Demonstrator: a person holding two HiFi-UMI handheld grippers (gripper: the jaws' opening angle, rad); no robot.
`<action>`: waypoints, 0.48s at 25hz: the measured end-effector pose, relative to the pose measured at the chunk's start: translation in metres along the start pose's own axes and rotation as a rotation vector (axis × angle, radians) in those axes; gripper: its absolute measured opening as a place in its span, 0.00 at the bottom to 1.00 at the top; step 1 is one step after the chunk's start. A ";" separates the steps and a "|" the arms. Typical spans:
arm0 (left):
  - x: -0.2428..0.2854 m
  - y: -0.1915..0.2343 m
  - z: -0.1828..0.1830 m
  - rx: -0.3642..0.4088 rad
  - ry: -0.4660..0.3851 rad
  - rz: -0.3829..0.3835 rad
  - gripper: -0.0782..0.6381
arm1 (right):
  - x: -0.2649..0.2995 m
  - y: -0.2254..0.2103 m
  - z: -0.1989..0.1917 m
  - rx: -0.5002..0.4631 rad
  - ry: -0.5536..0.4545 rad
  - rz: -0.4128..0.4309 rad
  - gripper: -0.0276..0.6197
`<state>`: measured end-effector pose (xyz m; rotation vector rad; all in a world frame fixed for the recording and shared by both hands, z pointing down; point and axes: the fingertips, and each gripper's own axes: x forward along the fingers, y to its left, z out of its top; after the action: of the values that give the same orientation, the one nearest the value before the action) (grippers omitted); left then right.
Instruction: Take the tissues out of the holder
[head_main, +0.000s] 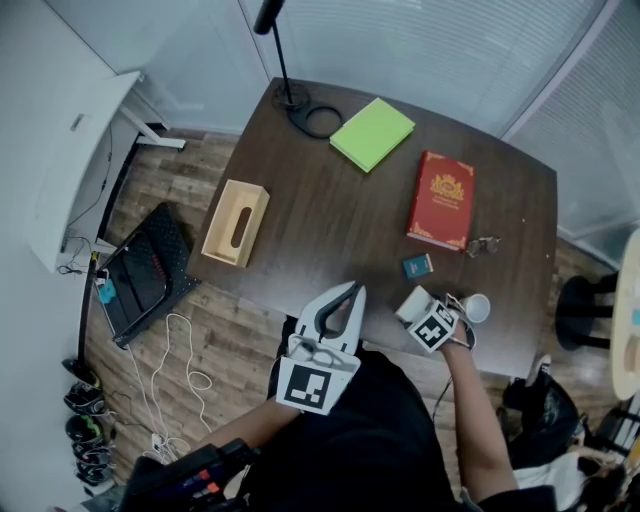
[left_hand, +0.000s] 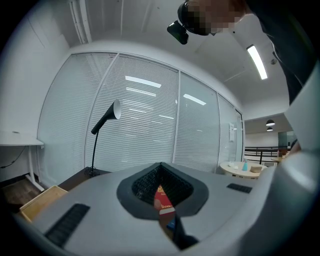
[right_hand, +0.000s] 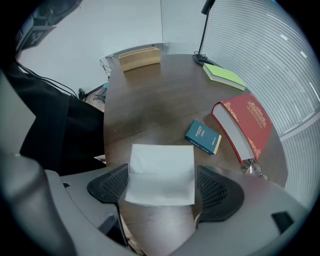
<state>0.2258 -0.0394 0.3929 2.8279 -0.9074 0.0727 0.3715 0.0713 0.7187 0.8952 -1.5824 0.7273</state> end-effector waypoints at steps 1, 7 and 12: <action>-0.001 0.000 0.000 -0.004 0.001 0.000 0.11 | 0.001 0.000 -0.003 0.005 0.004 -0.004 0.70; -0.001 0.000 0.000 0.001 -0.002 -0.007 0.11 | -0.014 -0.007 -0.002 0.032 -0.024 -0.007 0.70; 0.001 -0.004 -0.002 -0.011 0.003 -0.019 0.11 | -0.038 -0.014 0.012 0.092 -0.119 -0.041 0.70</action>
<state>0.2288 -0.0360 0.3945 2.8246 -0.8781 0.0689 0.3809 0.0599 0.6791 1.0524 -1.6406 0.7339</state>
